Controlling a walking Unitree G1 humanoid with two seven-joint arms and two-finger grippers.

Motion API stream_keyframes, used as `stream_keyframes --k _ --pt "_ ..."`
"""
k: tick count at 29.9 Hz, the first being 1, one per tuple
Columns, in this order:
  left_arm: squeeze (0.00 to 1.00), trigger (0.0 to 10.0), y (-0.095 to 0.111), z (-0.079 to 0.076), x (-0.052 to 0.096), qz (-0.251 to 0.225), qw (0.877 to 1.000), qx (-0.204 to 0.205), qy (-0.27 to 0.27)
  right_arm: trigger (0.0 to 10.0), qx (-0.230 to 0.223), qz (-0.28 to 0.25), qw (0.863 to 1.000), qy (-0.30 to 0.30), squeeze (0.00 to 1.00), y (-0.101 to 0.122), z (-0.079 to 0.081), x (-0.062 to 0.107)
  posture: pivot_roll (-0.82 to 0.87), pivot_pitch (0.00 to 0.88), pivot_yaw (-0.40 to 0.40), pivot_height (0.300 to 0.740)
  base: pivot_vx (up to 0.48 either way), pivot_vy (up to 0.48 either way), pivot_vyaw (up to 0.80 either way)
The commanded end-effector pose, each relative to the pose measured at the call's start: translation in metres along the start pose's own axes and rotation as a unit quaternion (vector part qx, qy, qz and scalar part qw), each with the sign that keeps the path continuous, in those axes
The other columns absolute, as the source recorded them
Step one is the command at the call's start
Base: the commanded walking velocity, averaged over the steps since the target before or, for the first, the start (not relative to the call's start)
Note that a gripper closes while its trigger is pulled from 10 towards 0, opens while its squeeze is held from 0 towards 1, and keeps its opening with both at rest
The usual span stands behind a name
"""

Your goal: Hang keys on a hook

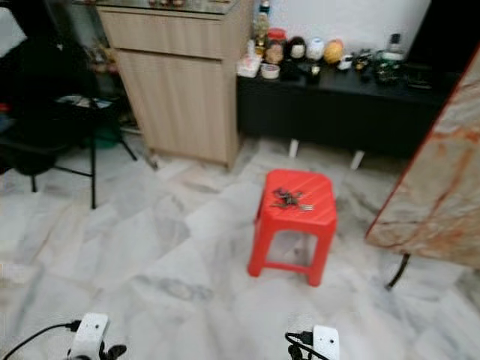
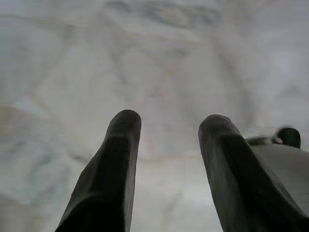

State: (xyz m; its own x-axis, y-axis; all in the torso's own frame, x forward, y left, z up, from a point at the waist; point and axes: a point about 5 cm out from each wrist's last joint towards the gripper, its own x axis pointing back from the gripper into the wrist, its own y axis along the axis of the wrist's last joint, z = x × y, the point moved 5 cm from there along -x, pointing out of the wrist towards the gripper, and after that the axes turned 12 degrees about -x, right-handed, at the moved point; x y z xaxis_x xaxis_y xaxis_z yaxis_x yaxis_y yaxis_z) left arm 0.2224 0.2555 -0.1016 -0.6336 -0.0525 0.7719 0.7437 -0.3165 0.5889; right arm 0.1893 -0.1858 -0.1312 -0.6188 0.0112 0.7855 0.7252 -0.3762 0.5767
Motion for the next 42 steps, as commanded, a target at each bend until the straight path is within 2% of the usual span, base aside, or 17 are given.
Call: stream_keyframes --k 1,5,9,24,30,42 --pt "0.0 10.0 -0.0034 -0.0069 -0.0002 0.005 1.0 -0.009 -0.009 10.0 0.0 0.003 1.0 -0.01 0.0 -0.0026 -0.0086 0.0022 0.03 0.057 0.006 0.74 0.0 0.0 0.0" --pt "0.0 10.0 -0.0037 -0.0084 -0.0003 0.005 1.0 0.004 -0.013 10.0 -0.001 0.001 1.0 -0.011 0.0 -0.0021 -0.0091 0.0022 0.03 0.06 0.005 0.74 0.0 0.0 0.0" --pt "0.0 10.0 -0.0033 -0.0082 -0.0004 0.006 1.0 -0.003 -0.014 10.0 -0.001 0.0 1.0 -0.011 0.0 -0.0015 -0.0092 0.0022 0.03 0.062 0.006 0.74 0.0 0.0 0.0" --pt "0.0 10.0 -0.0037 -0.0095 -0.0004 0.007 1.0 -0.001 -0.02 10.0 -0.014 -0.007 1.0 -0.014 0.0 0.0009 -0.0099 0.002 0.03 0.067 0.006 0.74 0.344 0.0 0.0" --pt "0.0 10.0 -0.0035 -0.0095 -0.0005 0.008 1.0 -0.001 -0.02 10.0 -0.011 -0.004 1.0 -0.014 0.0 0.0004 -0.0101 0.002 0.03 0.066 0.007 0.74 0.354 0.0 -0.74" --pt "0.0 10.0 -0.0033 -0.0099 -0.0005 0.008 1.0 -0.004 -0.022 10.0 -0.012 -0.007 1.0 -0.016 0.0 0.0015 -0.0114 0.0021 0.03 0.067 0.007 0.74 0.357 0.0 0.0"
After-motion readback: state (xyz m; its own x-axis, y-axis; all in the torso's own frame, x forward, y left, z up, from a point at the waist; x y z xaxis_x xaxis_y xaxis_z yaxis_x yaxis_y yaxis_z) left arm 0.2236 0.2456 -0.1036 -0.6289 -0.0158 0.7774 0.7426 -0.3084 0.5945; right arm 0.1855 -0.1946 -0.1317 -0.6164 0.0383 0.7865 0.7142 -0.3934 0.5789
